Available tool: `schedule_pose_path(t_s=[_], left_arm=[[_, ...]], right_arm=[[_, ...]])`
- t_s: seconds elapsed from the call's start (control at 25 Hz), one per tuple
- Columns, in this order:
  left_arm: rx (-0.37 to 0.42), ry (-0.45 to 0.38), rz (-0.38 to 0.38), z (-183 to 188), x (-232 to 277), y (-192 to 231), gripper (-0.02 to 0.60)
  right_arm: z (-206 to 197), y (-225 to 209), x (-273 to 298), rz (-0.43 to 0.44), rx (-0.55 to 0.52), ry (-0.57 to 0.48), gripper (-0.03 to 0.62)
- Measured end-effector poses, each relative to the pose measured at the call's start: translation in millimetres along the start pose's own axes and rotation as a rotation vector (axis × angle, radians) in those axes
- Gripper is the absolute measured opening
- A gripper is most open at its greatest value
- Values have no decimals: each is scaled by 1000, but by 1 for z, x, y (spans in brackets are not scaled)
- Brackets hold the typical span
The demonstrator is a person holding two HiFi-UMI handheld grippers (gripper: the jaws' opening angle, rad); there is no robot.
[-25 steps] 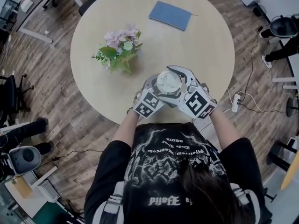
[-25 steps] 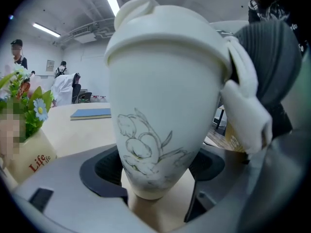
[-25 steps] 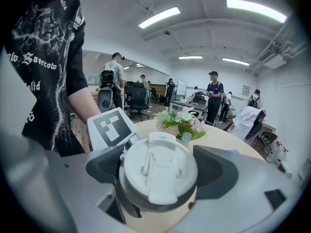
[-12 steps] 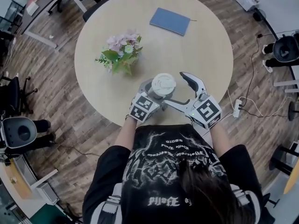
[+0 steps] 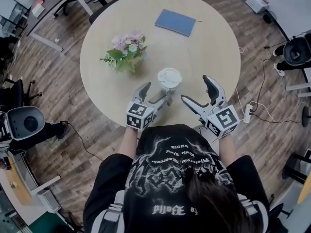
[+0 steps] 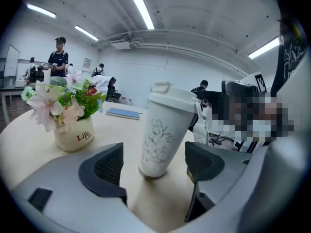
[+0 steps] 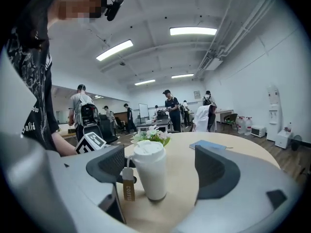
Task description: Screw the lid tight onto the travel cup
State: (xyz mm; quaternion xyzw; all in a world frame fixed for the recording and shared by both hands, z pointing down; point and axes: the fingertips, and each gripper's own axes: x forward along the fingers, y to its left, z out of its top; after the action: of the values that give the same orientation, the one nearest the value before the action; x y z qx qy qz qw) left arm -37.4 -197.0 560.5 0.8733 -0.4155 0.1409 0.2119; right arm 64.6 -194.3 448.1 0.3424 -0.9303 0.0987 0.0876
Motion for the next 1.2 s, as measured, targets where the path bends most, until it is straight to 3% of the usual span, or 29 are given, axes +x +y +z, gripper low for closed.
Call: schedule_pose_path(t_s=[0.32, 0.52, 0.8, 0.88, 1.0, 1.08, 1.2], left_arm=[[-11, -95, 96, 5, -48, -13, 400], [-116, -176, 151, 1, -73, -22, 400], [-182, -167, 193, -22, -90, -17, 400], [-189, -175, 198, -21, -91, -16, 399], [-208, -190, 191, -17, -90, -15, 397], [-223, -208, 189, -13, -92, -14, 358], [-223, -235, 200, -5, -93, -13, 165]], right_arm=[[-37, -1, -31, -124, 106, -8, 445], [-82, 1, -43, -171, 129, 78, 434], [-110, 8, -47, -182, 133, 135, 426], [-107, 5, -46, -207, 116, 129, 393], [-99, -3, -49, -268, 130, 99, 222], [-94, -3, -47, -270, 143, 84, 177], [-91, 1, -42, -262, 121, 94, 124]])
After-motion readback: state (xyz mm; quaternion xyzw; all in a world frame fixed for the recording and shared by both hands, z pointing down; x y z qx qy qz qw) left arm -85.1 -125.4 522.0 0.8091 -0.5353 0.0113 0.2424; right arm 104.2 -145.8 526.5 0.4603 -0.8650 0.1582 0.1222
